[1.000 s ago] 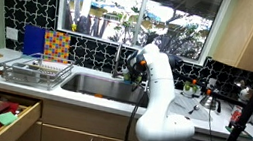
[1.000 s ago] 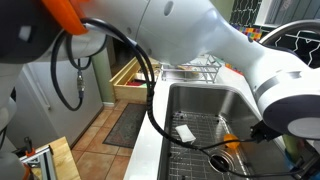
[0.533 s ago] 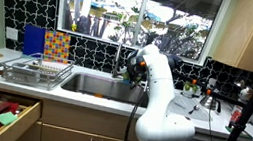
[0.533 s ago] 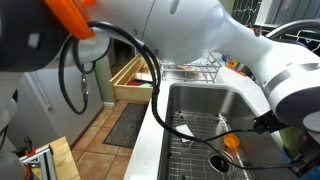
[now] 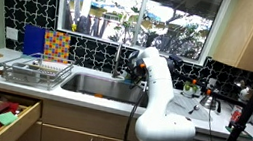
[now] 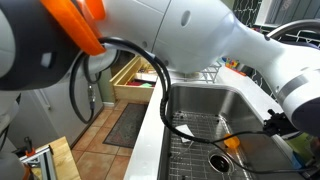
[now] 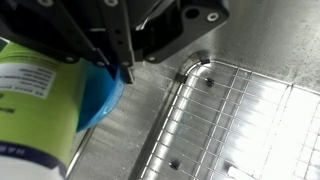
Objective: Pick up the orange bowl and put it in the sink, pick up the blue bowl and put it on the kitchen counter in front of the sink, pick up the green container and put it in the blue bowl, move the blue bowl to the kitchen counter next to the tap
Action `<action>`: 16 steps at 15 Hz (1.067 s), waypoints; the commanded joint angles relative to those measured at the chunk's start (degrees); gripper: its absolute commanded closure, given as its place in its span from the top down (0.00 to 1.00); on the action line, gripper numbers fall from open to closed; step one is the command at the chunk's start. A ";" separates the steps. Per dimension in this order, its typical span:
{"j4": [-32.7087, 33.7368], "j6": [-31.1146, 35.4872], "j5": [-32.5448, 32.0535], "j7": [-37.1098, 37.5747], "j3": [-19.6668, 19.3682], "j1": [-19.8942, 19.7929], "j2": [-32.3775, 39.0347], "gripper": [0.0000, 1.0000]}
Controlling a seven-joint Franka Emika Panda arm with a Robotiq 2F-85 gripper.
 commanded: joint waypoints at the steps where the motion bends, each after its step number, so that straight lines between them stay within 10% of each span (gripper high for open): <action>1: 4.93 -3.71 -0.10 2.23 1.82 -2.53 3.47 0.01; 11: 12.99 -2.83 -1.28 3.57 3.72 -4.36 8.81 0.01; 16: 15.67 -2.62 -1.88 3.96 4.15 -5.09 10.36 0.31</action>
